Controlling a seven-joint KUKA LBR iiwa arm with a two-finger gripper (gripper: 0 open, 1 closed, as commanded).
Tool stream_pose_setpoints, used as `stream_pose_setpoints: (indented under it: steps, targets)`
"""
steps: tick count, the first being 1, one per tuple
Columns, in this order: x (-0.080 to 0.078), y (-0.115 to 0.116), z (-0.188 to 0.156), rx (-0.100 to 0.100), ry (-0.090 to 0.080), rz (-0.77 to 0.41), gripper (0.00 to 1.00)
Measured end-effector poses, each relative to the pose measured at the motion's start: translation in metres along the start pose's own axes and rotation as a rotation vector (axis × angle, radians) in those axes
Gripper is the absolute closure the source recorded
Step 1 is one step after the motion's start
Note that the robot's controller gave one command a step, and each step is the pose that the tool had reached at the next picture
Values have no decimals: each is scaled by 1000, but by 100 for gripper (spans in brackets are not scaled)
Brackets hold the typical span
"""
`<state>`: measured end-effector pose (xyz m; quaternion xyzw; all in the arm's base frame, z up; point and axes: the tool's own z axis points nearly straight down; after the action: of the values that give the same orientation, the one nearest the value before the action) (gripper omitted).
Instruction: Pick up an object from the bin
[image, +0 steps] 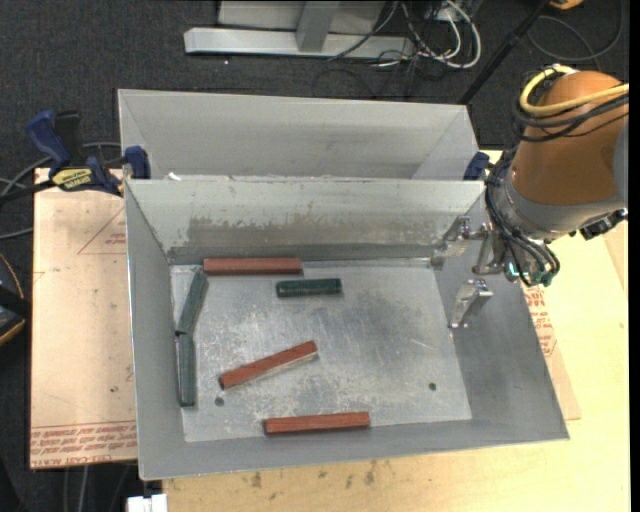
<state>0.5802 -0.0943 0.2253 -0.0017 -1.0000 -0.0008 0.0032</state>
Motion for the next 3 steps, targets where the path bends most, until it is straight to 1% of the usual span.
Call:
stream_pose_setpoints:
  steps: [1, 2, 3]
  targets:
    - [-2, 0, -4, 1, -8, -3, 0]
    - [-6, 30, 50, 2, -14, -7, 0]
    - [-34, 89, 63, 1, -2, 37, 0]
